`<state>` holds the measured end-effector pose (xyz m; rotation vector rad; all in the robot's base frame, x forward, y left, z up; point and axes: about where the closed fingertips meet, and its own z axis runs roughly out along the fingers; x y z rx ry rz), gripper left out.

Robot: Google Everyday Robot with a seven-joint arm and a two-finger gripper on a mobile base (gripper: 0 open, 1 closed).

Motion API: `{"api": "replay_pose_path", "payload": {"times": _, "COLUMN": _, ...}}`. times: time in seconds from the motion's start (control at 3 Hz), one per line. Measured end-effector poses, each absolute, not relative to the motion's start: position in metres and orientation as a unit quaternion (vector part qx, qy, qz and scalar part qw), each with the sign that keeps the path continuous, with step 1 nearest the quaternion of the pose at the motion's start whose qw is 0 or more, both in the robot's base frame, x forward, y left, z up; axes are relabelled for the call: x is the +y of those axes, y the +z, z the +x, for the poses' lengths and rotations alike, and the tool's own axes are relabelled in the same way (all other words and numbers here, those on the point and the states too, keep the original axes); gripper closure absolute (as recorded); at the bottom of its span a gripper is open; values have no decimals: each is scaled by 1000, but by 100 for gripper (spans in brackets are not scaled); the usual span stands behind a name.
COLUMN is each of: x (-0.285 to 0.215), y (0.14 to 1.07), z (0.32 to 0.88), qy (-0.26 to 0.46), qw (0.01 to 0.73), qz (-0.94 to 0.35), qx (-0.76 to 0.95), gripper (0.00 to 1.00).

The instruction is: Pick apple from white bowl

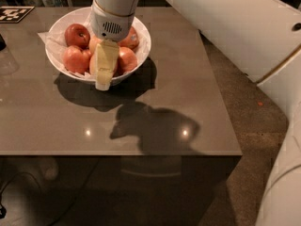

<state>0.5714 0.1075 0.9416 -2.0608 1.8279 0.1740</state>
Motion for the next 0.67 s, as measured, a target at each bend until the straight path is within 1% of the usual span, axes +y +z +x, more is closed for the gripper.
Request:
{"api": "replay_pose_path", "payload": {"times": 0.33, "x": 103, "y": 942, "z": 574, "qy": 70, "qw": 196, "qz": -727, "qx": 654, "gripper": 0}}
{"api": "replay_pose_path", "payload": {"times": 0.67, "x": 100, "y": 934, "z": 577, "qy": 94, "qw": 192, "qz": -720, "qx": 661, "gripper": 0}}
